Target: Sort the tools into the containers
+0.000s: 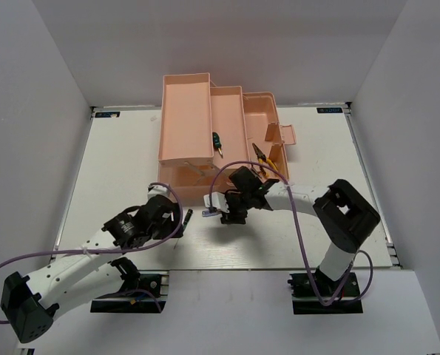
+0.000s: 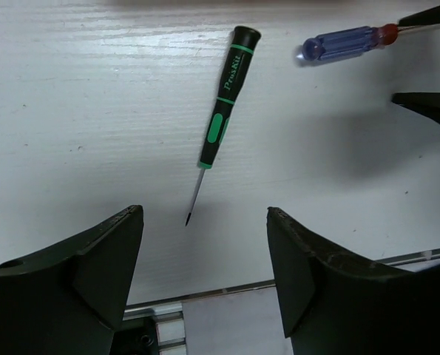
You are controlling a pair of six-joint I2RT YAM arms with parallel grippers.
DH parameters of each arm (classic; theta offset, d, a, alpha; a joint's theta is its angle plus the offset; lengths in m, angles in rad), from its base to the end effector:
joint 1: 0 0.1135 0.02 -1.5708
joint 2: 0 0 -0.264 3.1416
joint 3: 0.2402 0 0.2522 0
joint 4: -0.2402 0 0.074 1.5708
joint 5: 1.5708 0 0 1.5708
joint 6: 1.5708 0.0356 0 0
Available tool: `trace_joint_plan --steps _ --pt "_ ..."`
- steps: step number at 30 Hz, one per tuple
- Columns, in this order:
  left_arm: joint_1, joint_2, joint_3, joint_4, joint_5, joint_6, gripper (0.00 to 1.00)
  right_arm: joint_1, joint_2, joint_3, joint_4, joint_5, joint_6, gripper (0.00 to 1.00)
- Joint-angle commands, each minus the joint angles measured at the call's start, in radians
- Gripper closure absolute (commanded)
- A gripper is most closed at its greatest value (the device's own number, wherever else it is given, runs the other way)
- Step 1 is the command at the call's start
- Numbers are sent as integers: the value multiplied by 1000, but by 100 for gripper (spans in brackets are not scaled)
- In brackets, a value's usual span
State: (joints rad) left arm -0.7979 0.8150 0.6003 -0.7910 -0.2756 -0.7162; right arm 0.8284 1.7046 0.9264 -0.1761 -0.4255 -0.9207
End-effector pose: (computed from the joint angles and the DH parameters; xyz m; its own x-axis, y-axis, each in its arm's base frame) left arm 0.1110 -0.0999 0.2206 -0.8303 -0.0535 -0.5548 0.0558 0.9824 -0.1782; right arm 0.2145 0.2555 0.1591 0.3288 -0.7141 -0.6180 -0.9430 -0.2123 -0.2564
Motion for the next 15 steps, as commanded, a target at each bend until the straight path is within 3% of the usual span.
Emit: trace_joint_plan --steps 1,9,15 --pt "0 -20 -2 61 15 -26 22 23 29 61 75 88 60 38" --pt "0 -8 -20 70 39 -26 22 41 110 161 31 79 92 38" --pt "0 26 -51 116 81 -8 21 41 161 219 -158 -7 62 64"
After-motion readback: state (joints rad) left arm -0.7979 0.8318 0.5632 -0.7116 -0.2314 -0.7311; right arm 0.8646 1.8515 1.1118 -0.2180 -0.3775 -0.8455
